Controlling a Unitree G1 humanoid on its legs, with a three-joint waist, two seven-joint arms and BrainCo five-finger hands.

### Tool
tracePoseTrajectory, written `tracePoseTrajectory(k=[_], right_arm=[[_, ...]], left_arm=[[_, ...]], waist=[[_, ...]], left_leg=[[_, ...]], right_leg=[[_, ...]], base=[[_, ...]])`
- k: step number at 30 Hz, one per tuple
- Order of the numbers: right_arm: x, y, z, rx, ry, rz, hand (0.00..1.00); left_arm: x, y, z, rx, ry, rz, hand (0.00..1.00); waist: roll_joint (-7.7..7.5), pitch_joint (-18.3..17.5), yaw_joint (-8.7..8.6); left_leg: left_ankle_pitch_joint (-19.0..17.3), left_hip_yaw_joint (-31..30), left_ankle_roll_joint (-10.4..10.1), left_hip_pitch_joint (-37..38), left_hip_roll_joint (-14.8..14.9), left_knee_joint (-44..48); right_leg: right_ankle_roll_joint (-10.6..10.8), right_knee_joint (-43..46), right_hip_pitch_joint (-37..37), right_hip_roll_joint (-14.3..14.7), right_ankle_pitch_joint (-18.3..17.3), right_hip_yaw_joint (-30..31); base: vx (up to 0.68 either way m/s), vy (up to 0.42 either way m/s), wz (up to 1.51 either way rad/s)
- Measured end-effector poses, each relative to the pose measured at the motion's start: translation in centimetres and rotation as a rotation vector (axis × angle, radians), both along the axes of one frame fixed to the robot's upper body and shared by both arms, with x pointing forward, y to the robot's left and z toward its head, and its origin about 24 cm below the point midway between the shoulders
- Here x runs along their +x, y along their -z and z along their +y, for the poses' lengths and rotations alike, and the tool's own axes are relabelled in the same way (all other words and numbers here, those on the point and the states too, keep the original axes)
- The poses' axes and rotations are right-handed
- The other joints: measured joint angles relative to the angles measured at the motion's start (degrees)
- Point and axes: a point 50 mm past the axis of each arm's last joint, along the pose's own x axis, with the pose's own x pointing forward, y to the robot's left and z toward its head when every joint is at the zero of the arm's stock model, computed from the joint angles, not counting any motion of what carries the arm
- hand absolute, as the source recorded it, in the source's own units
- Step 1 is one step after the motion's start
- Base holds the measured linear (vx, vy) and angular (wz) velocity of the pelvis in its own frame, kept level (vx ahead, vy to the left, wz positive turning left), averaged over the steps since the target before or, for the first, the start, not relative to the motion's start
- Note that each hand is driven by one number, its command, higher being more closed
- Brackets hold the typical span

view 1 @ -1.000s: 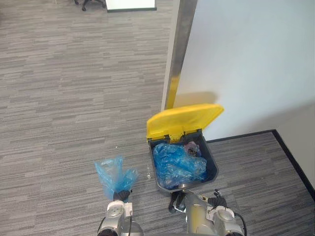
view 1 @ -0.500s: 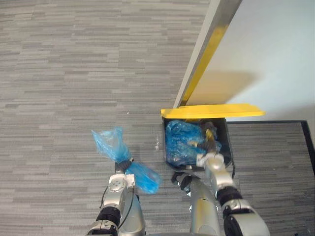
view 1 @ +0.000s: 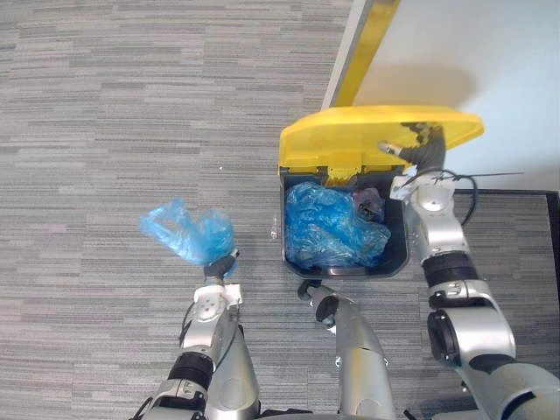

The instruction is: Gather rubbish on tea table into small bin, then transfer packed bag to large trash can.

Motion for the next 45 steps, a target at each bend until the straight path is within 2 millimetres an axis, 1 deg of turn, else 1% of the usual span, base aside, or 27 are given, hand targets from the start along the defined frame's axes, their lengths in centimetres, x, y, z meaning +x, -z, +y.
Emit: tracePoseTrajectory(k=[1,4,5,9,11,13,17,18,19,20,23,26,27,28,29,30,31,32,33,34,36,37,38,40,41,44,45], right_arm=[[0.0,-0.2,-0.1,0.000,0.002,-0.003,0.00],[0.4,-2.0,-1.0,0.012,0.020,-0.029,0.00],[0.5,-2.5,-1.4,0.016,0.029,-0.032,0.00],[1.0,-3.7,-1.3,0.055,0.020,-0.044,0.00],[1.0,-3.8,-1.2,0.079,0.007,-0.047,0.00],[1.1,-3.9,-1.1,0.077,0.000,-0.048,0.00],[1.2,-3.8,-0.7,0.064,-0.018,-0.036,0.00],[1.3,-3.9,-0.7,0.062,-0.020,-0.035,0.00],[1.3,-3.9,-0.7,0.062,-0.023,-0.036,0.00],[1.3,-4.2,-0.6,0.060,-0.031,-0.041,0.00],[1.4,-4.9,-0.3,0.056,-0.044,-0.058,0.00],[1.5,-5.7,0.0,0.057,-0.051,-0.079,0.00],[1.5,-6.3,0.2,0.058,-0.059,-0.093,0.00],[1.5,-6.6,0.3,0.058,-0.062,-0.102,0.00],[1.5,-7.6,0.4,0.063,-0.065,-0.128,0.00],[1.4,-8.0,0.3,0.081,-0.056,-0.150,0.00],[1.4,-8.7,0.7,0.084,-0.068,-0.170,0.00],[1.5,-9.5,1.3,0.089,-0.086,-0.193,0.00],[1.4,-10.3,1.6,0.090,-0.095,-0.212,0.00],[1.4,-10.4,1.7,0.090,-0.098,-0.216,0.00],[1.5,-10.2,2.4,0.097,-0.114,-0.214,0.00],[1.6,-10.2,2.5,0.098,-0.116,-0.212,0.00],[1.6,-10.2,2.5,0.097,-0.117,-0.211,0.00],[1.5,-10.5,3.1,0.073,-0.128,-0.223,0.00],[1.4,-10.6,3.4,0.062,-0.136,-0.229,0.00],[1.1,-11.4,4.4,0.025,-0.167,-0.261,0.00],[0.9,-11.7,4.5,0.023,-0.172,-0.276,0.00]], left_arm=[[0.1,-0.2,-0.1,-0.007,0.005,-0.007,1.00],[0.0,-1.2,-0.9,-0.027,0.042,-0.056,1.00],[0.2,-1.9,-1.4,-0.035,0.070,-0.089,1.00],[0.3,-3.9,-3.3,-0.078,0.146,-0.175,1.00],[0.5,-5.6,-4.8,-0.112,0.217,-0.243,1.00],[0.6,-6.7,-5.9,-0.142,0.268,-0.283,1.00],[0.0,-9.6,-9.0,-0.201,0.421,-0.394,1.00],[-0.3,-10.9,-10.3,-0.213,0.486,-0.449,1.00],[-0.4,-11.5,-10.8,-0.224,0.514,-0.472,1.00],[-0.7,-12.9,-12.0,-0.237,0.573,-0.523,1.00],[-1.2,-15.2,-14.3,-0.265,0.661,-0.602,1.00],[-1.5,-16.5,-15.7,-0.278,0.708,-0.640,1.00],[-1.6,-17.0,-16.1,-0.283,0.714,-0.656,1.00],[-1.6,-17.3,-16.3,-0.285,0.715,-0.664,1.00],[-1.5,-18.0,-16.6,-0.284,0.714,-0.686,1.00],[-1.2,-18.4,-16.9,-0.247,0.724,-0.706,1.00],[-1.1,-18.7,-17.0,-0.233,0.722,-0.717,1.00],[-0.6,-18.8,-17.0,-0.208,0.702,-0.716,1.00],[0.0,-18.7,-17.3,-0.163,0.690,-0.710,1.00],[0.2,-18.6,-17.3,-0.142,0.686,-0.703,1.00],[1.3,-18.4,-16.9,-0.084,0.641,-0.687,1.00],[1.8,-18.6,-17.0,-0.054,0.634,-0.686,1.00],[2.1,-18.7,-16.9,-0.043,0.623,-0.686,1.00],[3.0,-19.2,-16.8,-0.006,0.596,-0.687,1.00],[3.3,-19.2,-16.7,0.001,0.588,-0.678,1.00],[4.1,-18.8,-16.3,0.023,0.563,-0.641,1.00],[4.5,-18.5,-16.1,0.034,0.551,-0.623,1.00]], waist=[[-0.03,0.1,0.02],[0.02,0.8,0.00],[-0.19,1.1,0.09],[-0.28,1.2,0.17],[-0.28,1.2,0.19],[-0.28,1.2,0.17],[-0.30,1.2,0.02],[-0.31,1.2,0.03],[-0.32,1.2,0.03],[-0.35,1.2,0.06],[-0.83,1.5,-0.02],[-1.28,1.7,-0.32],[-1.31,1.7,-0.36],[-1.32,1.8,-0.38],[-0.45,2.1,0.18],[-2.77,2.9,-2.49],[-2.88,3.3,-2.67],[-2.94,3.3,-2.23],[-3.00,3.3,-1.73],[-3.04,3.3,-1.90],[-3.06,3.3,-2.60],[-3.06,3.4,-3.10],[-3.08,3.4,-3.13],[-3.33,3.5,-3.14],[-3.34,3.5,-3.02],[-3.44,3.5,-2.98],[-3.54,3.6,-3.01]], left_leg=[[0.0,-0.2,0.0,-0.1,0.2,0.0],[0.0,-1.5,0.0,-0.9,0.4,-0.1],[0.3,-1.9,0.2,-1.2,0.5,-0.7],[1.7,-2.6,0.3,-1.4,0.7,-2.4],[1.8,-2.9,0.2,-1.8,1.7,-2.4],[2.1,-3.0,0.1,-2.0,2.2,-2.4],[2.5,-2.9,0.4,-2.0,2.8,-2.4],[2.6,-2.7,0.1,-2.2,2.9,-2.5],[2.6,-2.6,0.0,-2.3,2.9,-2.6],[2.7,-2.3,0.0,-2.3,2.9,-2.6],[2.6,-1.8,0.0,-2.4,3.2,-2.8],[2.6,-1.6,0.0,-2.3,3.3,-2.9],[2.4,-1.6,0.6,-2.6,3.3,-2.0],[2.3,-1.7,0.9,-2.9,3.5,-1.9],[2.5,-1.1,0.3,-3.1,5.9,-2.1],[3.8,-0.6,-1.0,-3.5,4.7,-0.9],[4.1,-1.0,-1.7,-4.0,5.0,-0.7],[4.4,-1.2,-1.2,-4.3,4.8,-0.3],[4.4,-1.3,-0.5,-5.1,4.4,0.1],[4.5,-0.8,-0.3,-5.2,4.3,0.3],[4.5,0.3,-0.3,-5.5,4.0,1.1],[4.5,0.3,-0.2,-6.2,3.5,2.0],[4.5,0.5,-0.3,-6.4,3.4,2.0],[4.7,1.8,-0.9,-7.3,2.8,1.9],[4.9,2.1,-1.1,-7.5,2.6,1.9],[5.2,2.6,-1.7,-9.0,2.2,2.0],[5.3,2.7,-1.9,-9.3,2.2,2.0]], right_leg=[[0.1,0.0,0.0,0.0,-0.1,-0.1],[1.0,-0.3,0.0,0.1,-0.7,-1.1],[1.0,-0.8,0.0,0.3,-0.8,-1.7],[0.5,-2.2,0.1,0.9,-1.1,-2.6],[0.4,-2.8,0.2,1.8,-1.0,-3.0],[0.2,-3.1,0.3,2.1,-1.1,-3.3],[-0.2,-5.1,1.1,3.2,-1.1,-3.7],[-0.2,-5.7,1.2,3.4,-1.0,-3.6],[-0.1,-6.0,1.2,3.5,-0.9,-3.6],[-0.1,-6.9,1.3,3.7,-0.7,-3.6],[0.3,-7.5,1.4,4.1,-0.4,-3.6],[0.2,-8.0,1.3,4.2,-0.4,-3.8],[0.3,-8.2,1.3,4.3,-0.5,-4.2],[0.7,-8.4,1.3,4.6,-0.7,-4.4],[-0.7,0.4,-1.4,4.1,-1.4,-2.7],[-7.4,8.3,-2.0,3.5,-3.2,9.2],[-6.9,7.5,-2.2,4.6,-2.5,9.1],[-6.1,4.3,-1.9,5.5,-0.8,8.0],[-7.8,2.1,-2.0,5.9,1.3,7.5],[-8.7,1.7,-2.0,5.8,1.9,7.5],[-8.5,0.9,-2.0,5.4,2.9,7.8],[-7.7,0.3,-2.0,5.1,3.6,8.0],[-7.0,-0.2,-2.0,5.0,4.0,8.1],[-4.5,-2.6,-2.0,4.3,5.9,8.1],[-4.0,-3.4,-2.0,4.2,6.5,8.2],[-3.8,-7.1,-1.8,4.4,9.5,8.5],[-4.3,-7.9,-1.9,4.5,10.2,8.5]], base=[[-0.05,-0.025,0.08],[-0.05,-0.049,0.14],[-0.04,-0.063,0.20],[-0.03,-0.075,0.07],[-0.03,-0.074,0.00],[-0.02,-0.073,0.01],[-0.04,-0.059,-0.03],[-0.05,-0.032,-0.02],[-0.07,-0.046,-0.03],[-0.04,-0.029,-0.06],[-0.04,-0.048,-0.11],[-0.02,-0.053,-0.04],[-0.02,-0.057,-0.17],[-0.02,-0.093,-0.29],[0.04,-0.136,0.36],[0.06,-0.178,0.47],[0.10,-0.227,0.37],[0.03,-0.167,-0.34],[0.00,-0.115,-0.37],[-0.04,0.013,-0.20],[-0.05,0.066,-0.07],[-0.07,0.097,-0.02],[-0.08,0.101,-0.04],[-0.09,0.090,-0.13],[-0.11,0.110,-0.13],[-0.07,0.069,-0.06],[-0.02,0.034,-0.04]])
